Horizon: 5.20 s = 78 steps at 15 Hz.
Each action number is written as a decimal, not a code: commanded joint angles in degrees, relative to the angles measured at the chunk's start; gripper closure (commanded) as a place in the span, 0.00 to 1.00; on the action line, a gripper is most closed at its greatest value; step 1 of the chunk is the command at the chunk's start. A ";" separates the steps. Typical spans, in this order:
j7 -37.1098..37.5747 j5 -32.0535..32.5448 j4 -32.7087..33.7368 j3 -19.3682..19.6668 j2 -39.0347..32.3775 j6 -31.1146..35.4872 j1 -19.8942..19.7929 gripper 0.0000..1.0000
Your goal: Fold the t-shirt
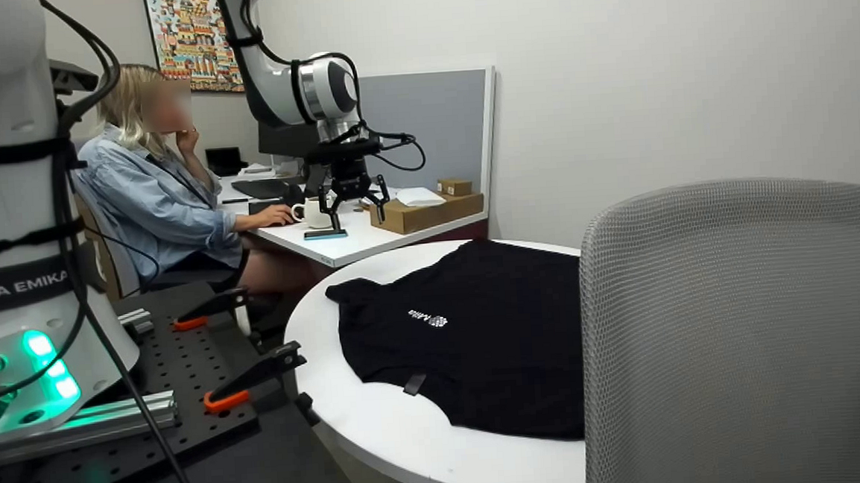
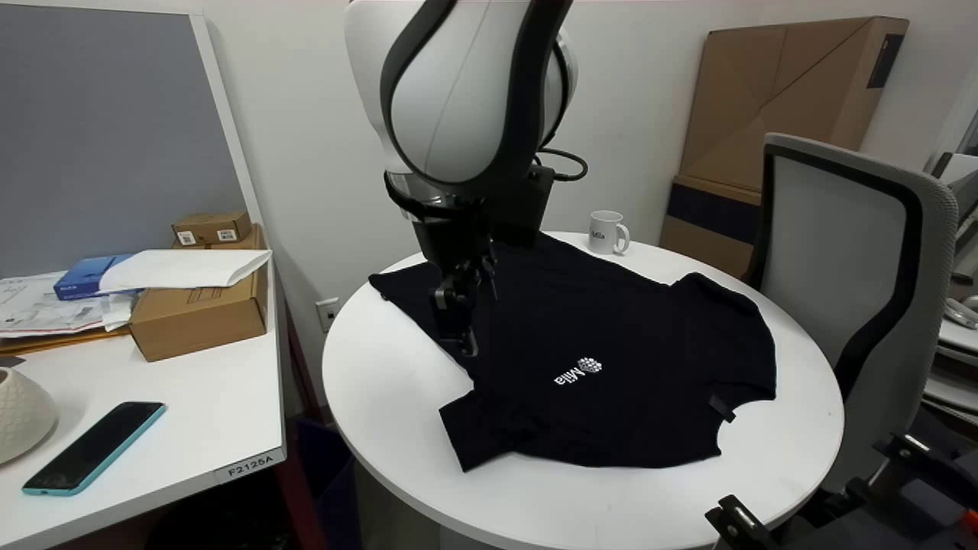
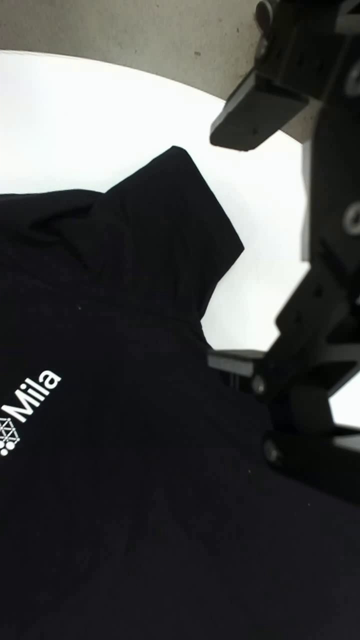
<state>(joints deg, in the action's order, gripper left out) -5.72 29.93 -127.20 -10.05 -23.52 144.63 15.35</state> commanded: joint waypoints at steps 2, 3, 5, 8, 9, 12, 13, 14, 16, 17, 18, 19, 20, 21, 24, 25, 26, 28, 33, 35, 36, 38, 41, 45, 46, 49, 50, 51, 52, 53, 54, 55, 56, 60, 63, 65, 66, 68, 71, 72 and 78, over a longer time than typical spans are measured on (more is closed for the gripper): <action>0.48 1.21 1.30 2.08 -4.61 2.67 1.77 0.00; 0.60 1.34 1.34 2.44 -5.29 2.92 2.06 0.00; 1.22 1.63 1.58 3.23 -6.64 3.45 2.86 0.00; 1.65 1.43 1.82 4.30 -8.46 4.50 3.73 0.00; 1.66 1.65 1.69 4.86 -8.89 4.96 3.80 0.00; 1.84 1.42 1.44 6.41 -9.83 5.25 3.70 0.00; 1.88 1.59 1.33 6.94 -10.08 5.26 3.74 0.00; 1.89 1.64 1.04 7.29 -10.30 5.10 3.84 0.00; 1.72 1.02 0.47 7.19 -10.63 4.45 3.91 0.00; 1.64 0.92 0.11 7.11 -10.72 4.37 3.97 0.00; 1.61 0.81 -0.46 6.86 -10.72 4.28 4.13 0.00; 1.60 0.83 -0.75 6.77 -10.86 4.24 4.31 0.00; 1.86 1.28 -1.20 6.91 -11.02 4.35 4.86 0.00; 2.21 1.86 -1.44 7.30 -11.29 4.44 5.47 0.00; 3.44 4.01 -1.24 8.93 -12.56 4.14 7.57 0.00; 4.18 5.06 -0.88 9.35 -13.07 4.14 8.12 0.00; 4.98 6.55 -0.36 9.93 -13.64 4.45 8.75 0.00; 6.37 7.11 -0.39 9.60 -14.90 5.75 7.79 0.00; 8.37 5.99 0.19 9.36 -16.94 6.98 7.14 0.00; 9.51 5.81 0.02 9.72 -17.60 7.87 7.21 0.07; 10.13 5.68 -0.04 9.97 -17.82 8.25 7.25 0.26; 10.85 5.59 -0.08 10.40 -18.13 8.78 7.34 0.37; 11.47 5.37 -0.14 10.64 -17.77 9.14 7.43 0.61; 10.08 1.50 -0.20 7.88 -16.22 8.97 5.39 0.91; 8.98 -1.53 -0.30 6.18 -15.26 8.46 3.81 0.99; 8.21 -11.29 0.30 2.01 -11.85 6.72 0.96 1.00; 8.33 -14.05 0.47 0.94 -9.87 6.46 0.09 0.99; 8.66 -16.24 0.81 0.29 -8.33 6.48 -0.37 0.99; 8.76 -18.46 1.13 -0.38 -6.39 6.72 -1.13 0.99; 8.87 -20.34 1.61 -0.75 -4.95 6.91 -1.57 0.99; 8.87 -22.17 1.94 -1.01 -2.94 7.06 -2.19 0.99; 8.93 -23.54 2.33 -0.94 -1.25 7.21 -2.55 0.99; 8.74 -25.02 2.74 -1.05 0.50 7.11 -3.13 0.99; 8.08 -28.48 3.72 -0.89 6.21 7.07 -4.58 0.99; 5.42 -31.21 3.50 -1.66 8.75 6.59 -5.91 0.99; 3.19 -33.14 2.76 -2.07 9.80 6.34 -6.73 0.99; 1.58 -34.83 2.37 -2.41 10.23 6.07 -7.53 0.99; -2.80 -39.10 1.68 -3.19 11.21 5.04 -9.53 0.99; -12.37 -45.77 1.30 -4.07 13.03 0.22 -12.96 0.99; -14.17 -46.21 1.15 -3.21 13.98 -1.66 -13.69 0.99; -18.63 -45.33 0.28 2.08 18.68 -8.14 -16.66 0.99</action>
<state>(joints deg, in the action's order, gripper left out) -21.77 -14.66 -124.67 -10.08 -8.66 139.19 -0.48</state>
